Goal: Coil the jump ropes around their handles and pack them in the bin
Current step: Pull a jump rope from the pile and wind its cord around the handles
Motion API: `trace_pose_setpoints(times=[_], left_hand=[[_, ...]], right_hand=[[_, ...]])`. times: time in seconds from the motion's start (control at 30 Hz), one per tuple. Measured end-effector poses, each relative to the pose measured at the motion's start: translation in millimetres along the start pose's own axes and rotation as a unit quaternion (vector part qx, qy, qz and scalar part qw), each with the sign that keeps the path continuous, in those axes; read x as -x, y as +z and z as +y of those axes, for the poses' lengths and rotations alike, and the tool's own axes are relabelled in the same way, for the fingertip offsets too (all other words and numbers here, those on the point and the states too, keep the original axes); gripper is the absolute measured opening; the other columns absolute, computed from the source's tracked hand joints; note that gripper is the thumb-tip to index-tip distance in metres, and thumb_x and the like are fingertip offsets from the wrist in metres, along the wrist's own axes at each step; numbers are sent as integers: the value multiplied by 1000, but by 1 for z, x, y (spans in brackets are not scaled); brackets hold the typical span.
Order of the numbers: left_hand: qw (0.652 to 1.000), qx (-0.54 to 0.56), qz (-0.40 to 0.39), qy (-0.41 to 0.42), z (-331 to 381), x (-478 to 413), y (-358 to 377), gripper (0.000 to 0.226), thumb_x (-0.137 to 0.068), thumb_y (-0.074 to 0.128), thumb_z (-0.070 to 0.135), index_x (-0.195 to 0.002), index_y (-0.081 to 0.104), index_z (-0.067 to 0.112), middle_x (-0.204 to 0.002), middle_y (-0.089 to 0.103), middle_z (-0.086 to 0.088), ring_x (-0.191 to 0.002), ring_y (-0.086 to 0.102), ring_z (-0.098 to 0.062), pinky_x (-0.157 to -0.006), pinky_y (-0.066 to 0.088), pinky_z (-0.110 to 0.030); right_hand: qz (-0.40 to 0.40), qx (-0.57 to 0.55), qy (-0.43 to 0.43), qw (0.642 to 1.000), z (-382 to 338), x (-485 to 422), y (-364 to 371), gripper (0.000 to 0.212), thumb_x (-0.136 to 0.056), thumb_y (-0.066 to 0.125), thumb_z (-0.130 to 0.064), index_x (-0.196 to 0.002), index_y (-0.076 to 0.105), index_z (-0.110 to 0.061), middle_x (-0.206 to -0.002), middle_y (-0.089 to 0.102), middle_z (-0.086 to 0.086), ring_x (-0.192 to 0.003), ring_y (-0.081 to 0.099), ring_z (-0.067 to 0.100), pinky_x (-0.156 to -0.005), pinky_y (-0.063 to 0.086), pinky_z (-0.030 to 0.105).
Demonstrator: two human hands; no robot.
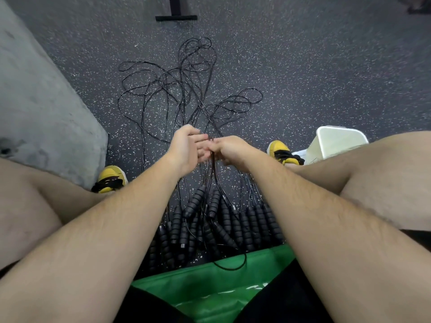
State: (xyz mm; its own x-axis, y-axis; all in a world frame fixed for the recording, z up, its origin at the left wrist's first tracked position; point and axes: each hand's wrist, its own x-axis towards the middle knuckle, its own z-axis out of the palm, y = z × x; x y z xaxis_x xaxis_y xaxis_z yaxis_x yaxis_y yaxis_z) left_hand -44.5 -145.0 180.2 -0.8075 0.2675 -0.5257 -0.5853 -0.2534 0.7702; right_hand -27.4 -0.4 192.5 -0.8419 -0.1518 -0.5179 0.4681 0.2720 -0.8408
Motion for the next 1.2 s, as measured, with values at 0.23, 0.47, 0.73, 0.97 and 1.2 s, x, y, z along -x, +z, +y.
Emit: trace_pose_setpoints(times=[0.23, 0.47, 0.73, 0.97, 1.2], left_hand=[[995, -64, 73, 4, -1, -5, 19, 30, -109, 35, 15, -95, 60, 8, -57, 43, 6, -47, 35, -9, -49, 34, -22], [981, -186, 20, 49, 14, 14, 19, 28, -106, 35, 11, -88, 57, 12, -56, 43, 3, -46, 33, -13, -48, 36, -28], [960, -226, -52, 156, 113, 40, 48, 27, -109, 36, 19, -97, 58, 10, -65, 54, 1, -56, 52, -18, -62, 54, -35], [931, -204, 12, 302, 205, 57, 78, 31, -110, 36, 18, -89, 57, 10, -66, 53, -1, -52, 50, -12, -56, 56, -32], [909, -256, 64, 321, 251, 27, 74, 32, -109, 42, 26, -86, 63, 21, -72, 59, 8, -58, 51, -5, -57, 37, -23]], right_hand=[[-74, 42, 100, 991, 8, -1, 7, 15, -78, 55, -3, -85, 60, -15, -95, 65, 11, -60, 44, 14, -54, 30, 24], [53, -73, -10, 996, -30, -6, 7, 25, -96, 56, -33, -86, 64, -12, -62, 58, 0, -53, 56, 16, -49, 38, 23], [139, -53, -165, 975, -161, 3, -37, 25, -102, 54, -31, -90, 71, -17, -64, 53, 2, -46, 37, 12, -47, 34, 24], [52, -116, -199, 972, -229, 8, -63, 13, -96, 53, -22, -90, 61, -14, -81, 56, 3, -55, 45, 13, -42, 25, 21], [-89, 19, -233, 968, -192, 3, -38, 26, -90, 69, -16, -110, 67, 0, -95, 66, 4, -60, 46, 8, -48, 31, 21]])
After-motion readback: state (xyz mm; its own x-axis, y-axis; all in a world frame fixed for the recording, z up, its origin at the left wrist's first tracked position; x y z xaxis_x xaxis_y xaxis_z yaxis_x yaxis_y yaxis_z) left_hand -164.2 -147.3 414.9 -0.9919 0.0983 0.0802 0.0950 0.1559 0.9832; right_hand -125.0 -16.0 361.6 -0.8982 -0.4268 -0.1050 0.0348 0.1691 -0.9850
